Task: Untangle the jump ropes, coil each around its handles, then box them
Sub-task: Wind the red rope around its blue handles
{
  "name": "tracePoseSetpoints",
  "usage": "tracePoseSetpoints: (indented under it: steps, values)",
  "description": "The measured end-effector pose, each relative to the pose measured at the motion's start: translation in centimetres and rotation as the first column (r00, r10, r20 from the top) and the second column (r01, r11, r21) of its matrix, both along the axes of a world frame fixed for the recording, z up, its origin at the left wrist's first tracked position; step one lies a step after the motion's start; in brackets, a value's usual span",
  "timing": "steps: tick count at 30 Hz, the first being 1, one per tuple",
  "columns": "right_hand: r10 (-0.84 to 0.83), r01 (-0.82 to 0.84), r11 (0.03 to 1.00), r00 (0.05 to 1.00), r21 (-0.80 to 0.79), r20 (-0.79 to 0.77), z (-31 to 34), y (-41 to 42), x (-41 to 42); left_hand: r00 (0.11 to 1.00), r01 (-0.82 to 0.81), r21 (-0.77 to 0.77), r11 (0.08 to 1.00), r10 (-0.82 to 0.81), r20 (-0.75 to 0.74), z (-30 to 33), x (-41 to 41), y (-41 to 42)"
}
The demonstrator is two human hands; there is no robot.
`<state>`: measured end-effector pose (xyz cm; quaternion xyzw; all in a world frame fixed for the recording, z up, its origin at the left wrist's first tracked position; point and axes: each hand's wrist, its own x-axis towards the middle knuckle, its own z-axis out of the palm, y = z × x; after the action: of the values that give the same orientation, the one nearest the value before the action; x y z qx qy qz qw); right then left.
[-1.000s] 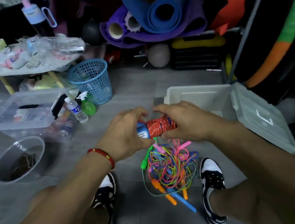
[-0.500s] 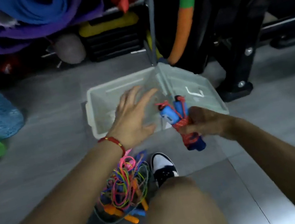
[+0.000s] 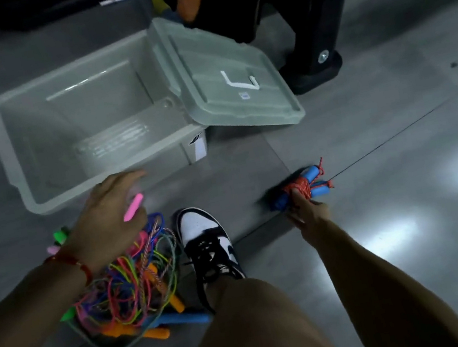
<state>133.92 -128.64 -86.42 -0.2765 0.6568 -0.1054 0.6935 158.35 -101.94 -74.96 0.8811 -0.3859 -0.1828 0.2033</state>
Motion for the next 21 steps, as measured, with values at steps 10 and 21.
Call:
tracePoseSetpoints:
  steps: [10, 21]
  values:
    - [0.510, -0.494, 0.825, 0.860, -0.275, -0.016, 8.4, 3.2, 0.3, 0.970, 0.232, 0.471, 0.851, -0.164, -0.182, 8.2, -0.9, 7.0]
    - [0.814, -0.690, -0.545, -0.301, -0.476, -0.496, 29.5, 10.6, 18.1, 0.990, -0.101, 0.430, 0.897, 0.132, -0.043, 18.0, -4.6, 20.3]
